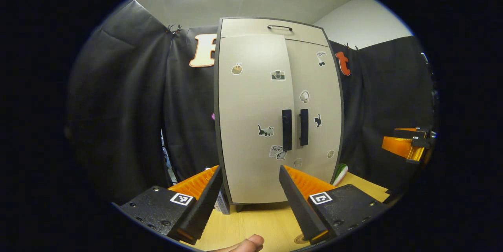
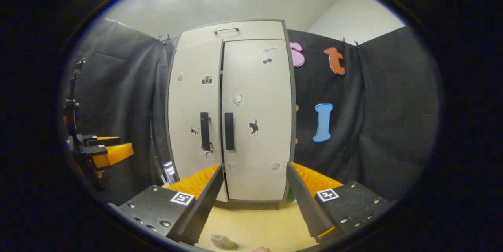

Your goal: Grasp the bottle in the cabinet with the left hand and place it on the coaster, then close the right door with the right hand and the left door with the left hand.

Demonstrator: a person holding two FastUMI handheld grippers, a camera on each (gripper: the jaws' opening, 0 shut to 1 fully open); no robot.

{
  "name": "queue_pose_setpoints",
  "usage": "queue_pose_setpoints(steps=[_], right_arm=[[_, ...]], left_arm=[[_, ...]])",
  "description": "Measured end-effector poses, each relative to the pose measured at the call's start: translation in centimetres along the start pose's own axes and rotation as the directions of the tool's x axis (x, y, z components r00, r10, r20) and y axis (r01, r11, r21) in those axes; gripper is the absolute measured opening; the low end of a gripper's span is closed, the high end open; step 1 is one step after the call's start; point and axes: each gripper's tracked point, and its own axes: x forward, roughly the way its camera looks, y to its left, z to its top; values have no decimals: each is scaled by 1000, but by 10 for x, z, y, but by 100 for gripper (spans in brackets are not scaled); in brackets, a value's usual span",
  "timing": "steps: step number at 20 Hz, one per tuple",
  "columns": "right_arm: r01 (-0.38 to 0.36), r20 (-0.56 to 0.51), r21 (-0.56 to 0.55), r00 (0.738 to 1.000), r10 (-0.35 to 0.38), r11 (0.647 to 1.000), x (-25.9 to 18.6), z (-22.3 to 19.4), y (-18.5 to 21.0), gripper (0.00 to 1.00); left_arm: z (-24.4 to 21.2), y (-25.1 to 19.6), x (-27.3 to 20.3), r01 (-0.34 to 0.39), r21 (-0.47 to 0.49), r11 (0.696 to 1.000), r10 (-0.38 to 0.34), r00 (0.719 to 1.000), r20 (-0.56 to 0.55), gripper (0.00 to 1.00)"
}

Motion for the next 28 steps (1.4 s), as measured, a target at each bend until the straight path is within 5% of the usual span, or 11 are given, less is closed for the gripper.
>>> queue_pose_setpoints(steps=[19, 28], right_arm=[[-3, 14, 26, 1000, 3, 1000, -6, 8, 26, 98], [15, 71, 33, 997, -18, 999, -2, 29, -12, 97]], left_arm=[[5, -16, 9, 51, -20, 998, -51, 999, -3, 94], [22, -47, 20, 51, -27, 998, -51, 998, 32, 95]])
